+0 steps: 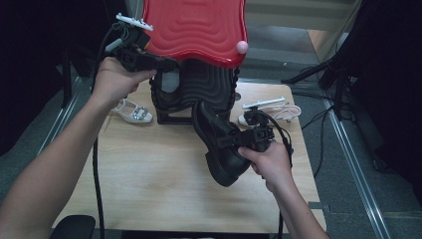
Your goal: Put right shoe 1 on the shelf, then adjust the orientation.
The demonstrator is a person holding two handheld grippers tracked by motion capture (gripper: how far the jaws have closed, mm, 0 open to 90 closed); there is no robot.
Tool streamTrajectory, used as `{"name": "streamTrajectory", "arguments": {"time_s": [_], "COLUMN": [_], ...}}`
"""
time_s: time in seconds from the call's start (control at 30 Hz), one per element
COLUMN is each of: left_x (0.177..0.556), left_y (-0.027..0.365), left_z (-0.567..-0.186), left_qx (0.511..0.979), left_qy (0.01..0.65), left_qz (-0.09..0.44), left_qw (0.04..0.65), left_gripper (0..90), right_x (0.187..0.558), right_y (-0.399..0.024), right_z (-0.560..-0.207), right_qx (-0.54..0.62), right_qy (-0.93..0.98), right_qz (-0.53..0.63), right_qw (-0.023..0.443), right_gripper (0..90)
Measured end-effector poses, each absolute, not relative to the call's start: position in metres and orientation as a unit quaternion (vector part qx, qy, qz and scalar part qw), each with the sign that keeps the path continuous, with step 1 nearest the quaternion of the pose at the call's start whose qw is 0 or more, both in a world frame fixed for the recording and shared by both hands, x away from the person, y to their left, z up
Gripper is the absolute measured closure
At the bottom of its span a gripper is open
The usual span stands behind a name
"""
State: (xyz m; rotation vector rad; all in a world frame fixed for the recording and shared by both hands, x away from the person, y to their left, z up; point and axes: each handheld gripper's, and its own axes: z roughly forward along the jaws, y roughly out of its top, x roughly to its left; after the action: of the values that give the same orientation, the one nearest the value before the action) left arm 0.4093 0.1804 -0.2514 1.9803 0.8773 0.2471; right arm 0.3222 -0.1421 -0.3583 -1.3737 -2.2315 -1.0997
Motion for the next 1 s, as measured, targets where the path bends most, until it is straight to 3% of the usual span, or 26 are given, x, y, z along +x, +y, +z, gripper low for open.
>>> {"name": "streamTrajectory", "arguments": {"time_s": [0.57, 1.0], "left_x": [0.434, 0.442], "left_y": [0.183, 0.185], "left_z": [-0.240, -0.244], "left_qx": [0.795, 0.795], "left_qy": [0.370, 0.382], "left_qz": [0.139, 0.142], "left_qw": [0.460, 0.449], "left_gripper": [90.0, 90.0], "right_x": [0.370, 0.394], "right_y": [-0.110, -0.094], "right_z": [-0.331, -0.333], "right_qx": [-0.480, -0.492], "right_qy": [-0.777, -0.768], "right_qz": [-0.397, -0.408], "right_qw": [0.093, 0.050], "right_gripper": [87.9, 87.9]}}
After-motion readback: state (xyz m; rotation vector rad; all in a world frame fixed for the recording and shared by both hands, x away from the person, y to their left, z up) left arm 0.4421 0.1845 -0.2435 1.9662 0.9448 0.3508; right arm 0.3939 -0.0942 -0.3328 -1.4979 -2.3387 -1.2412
